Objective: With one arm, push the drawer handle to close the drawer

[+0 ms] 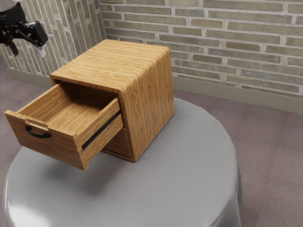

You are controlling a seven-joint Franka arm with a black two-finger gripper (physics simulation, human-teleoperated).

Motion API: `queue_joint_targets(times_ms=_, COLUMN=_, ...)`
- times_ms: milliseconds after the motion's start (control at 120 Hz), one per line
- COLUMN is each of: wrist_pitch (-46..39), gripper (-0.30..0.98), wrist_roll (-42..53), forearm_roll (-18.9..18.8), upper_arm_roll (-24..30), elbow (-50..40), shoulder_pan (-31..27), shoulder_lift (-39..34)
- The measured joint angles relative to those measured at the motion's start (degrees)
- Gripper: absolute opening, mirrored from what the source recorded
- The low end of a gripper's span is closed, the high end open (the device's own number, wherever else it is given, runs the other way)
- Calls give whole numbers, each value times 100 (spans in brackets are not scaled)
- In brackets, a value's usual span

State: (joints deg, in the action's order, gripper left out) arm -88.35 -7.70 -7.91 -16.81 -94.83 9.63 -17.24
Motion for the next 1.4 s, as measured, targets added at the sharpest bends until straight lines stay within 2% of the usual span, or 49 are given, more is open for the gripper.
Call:
queue_joint_targets(times_ms=142, wrist_pitch=48, gripper=69, wrist_roll=-243, forearm_roll=-38, upper_arm_roll=58, elbow=-175, shoulder_pan=1, shoulder_lift=-127)
queue_joint_targets(times_ms=250, wrist_pitch=65, gripper=69, wrist_roll=-398, forearm_roll=60, upper_arm_roll=524, elbow=-534, shoulder_pan=11, shoulder_lift=-808)
queue_joint_targets(times_ms=325, wrist_pitch=91, gripper=67, wrist_roll=-522, forearm_roll=200, upper_arm_roll=865, elbow=-1550, shoulder_pan=-148, shoulder_lift=-1695)
queue_joint_targets(times_ms=508, wrist_pitch=31, gripper=21, wrist_roll=-817, forearm_roll=169, upper_arm_roll=1101, elbow=-3208, shoulder_pan=-304, shoulder_lift=-3089)
queue_joint_targets(times_ms=592, wrist_pitch=-15, gripper=9, wrist_roll=-971, forearm_roll=106, upper_arm_roll=1128, elbow=-3688, shoulder_pan=-304, shoulder_lift=-3549)
queue_joint_targets(times_ms=683, wrist_pitch=-95, gripper=1, wrist_roll=-1118, forearm_roll=45, upper_arm_roll=1136, elbow=-4100, shoulder_pan=-304, shoulder_lift=-3884)
queue_joint_targets(times_ms=925, wrist_pitch=-376, gripper=-7, wrist_roll=-1414, forearm_roll=-15, upper_arm_roll=1136, elbow=-4579, shoulder_pan=-306, shoulder_lift=-4115)
queue_joint_targets(times_ms=1150, wrist_pitch=-891, gripper=-9, wrist_roll=-1541, forearm_roll=-96, upper_arm_roll=1129, elbow=-4613, shoulder_pan=-691, shoulder_lift=-3394)
queue_joint_targets(times_ms=1400, wrist_pitch=-1435, gripper=-10, wrist_roll=-1480, forearm_roll=-112, upper_arm_roll=1136, elbow=-4886, shoulder_pan=-927, shoulder_lift=-3281)
